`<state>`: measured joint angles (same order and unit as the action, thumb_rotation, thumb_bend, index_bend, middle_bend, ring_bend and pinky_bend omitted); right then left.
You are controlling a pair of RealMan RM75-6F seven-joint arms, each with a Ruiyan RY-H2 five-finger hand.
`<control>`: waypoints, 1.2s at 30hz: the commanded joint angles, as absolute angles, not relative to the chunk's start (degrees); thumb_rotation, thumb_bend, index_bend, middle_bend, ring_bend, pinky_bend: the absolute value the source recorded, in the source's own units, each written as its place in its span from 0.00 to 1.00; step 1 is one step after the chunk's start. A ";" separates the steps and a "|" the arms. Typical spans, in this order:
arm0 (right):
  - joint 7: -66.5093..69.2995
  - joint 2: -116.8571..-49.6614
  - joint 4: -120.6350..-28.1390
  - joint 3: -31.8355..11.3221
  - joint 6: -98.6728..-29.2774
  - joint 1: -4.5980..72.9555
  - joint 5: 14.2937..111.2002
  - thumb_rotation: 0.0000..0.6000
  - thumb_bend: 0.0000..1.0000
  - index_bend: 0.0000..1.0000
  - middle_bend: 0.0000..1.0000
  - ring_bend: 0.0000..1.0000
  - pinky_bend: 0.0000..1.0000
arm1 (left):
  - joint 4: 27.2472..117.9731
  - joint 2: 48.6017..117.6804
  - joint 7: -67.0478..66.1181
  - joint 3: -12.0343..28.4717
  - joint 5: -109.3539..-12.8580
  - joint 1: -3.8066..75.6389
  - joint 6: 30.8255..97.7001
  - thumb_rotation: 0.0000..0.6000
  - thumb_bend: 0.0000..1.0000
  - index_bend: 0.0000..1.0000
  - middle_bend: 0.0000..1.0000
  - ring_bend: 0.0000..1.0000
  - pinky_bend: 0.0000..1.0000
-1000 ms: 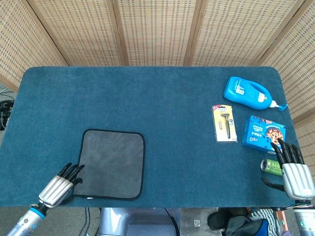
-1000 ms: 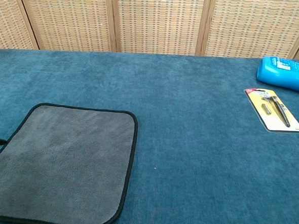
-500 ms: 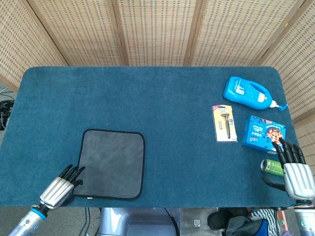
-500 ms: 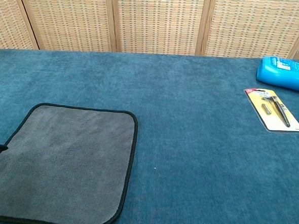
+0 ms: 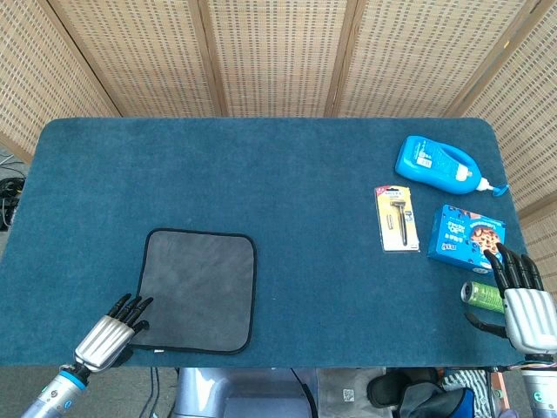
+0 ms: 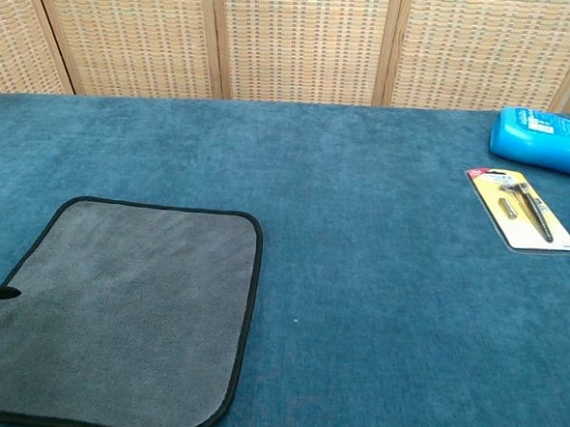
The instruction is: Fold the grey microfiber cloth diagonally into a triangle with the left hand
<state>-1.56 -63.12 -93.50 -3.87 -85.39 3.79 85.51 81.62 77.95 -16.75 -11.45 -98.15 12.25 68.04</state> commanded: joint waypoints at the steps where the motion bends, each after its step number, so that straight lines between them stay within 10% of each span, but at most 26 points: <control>1: -1.57 -63.11 -93.53 -3.87 -85.43 3.76 85.51 1.00 0.00 0.05 0.00 0.00 0.00 | 81.47 78.18 -16.75 -11.44 -98.10 12.24 68.01 1.00 0.30 0.34 0.00 0.00 0.00; 19: -0.81 -62.87 -93.84 -4.03 -85.82 3.60 85.68 1.00 0.00 0.05 0.00 0.00 0.00 | 78.12 81.12 -17.01 -10.41 -97.32 11.86 69.19 1.00 0.32 0.38 0.00 0.00 0.00; 36: -0.60 -62.87 -93.89 -4.17 -85.98 3.49 85.59 1.00 0.00 0.05 0.00 0.00 0.00 | 75.91 82.05 -13.15 -10.56 -99.58 11.43 73.57 1.00 0.41 0.62 0.00 0.00 0.00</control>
<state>-0.60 -62.87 -93.88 -4.17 -85.97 3.50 85.59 75.91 82.08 -13.19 -10.58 -99.61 11.44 73.54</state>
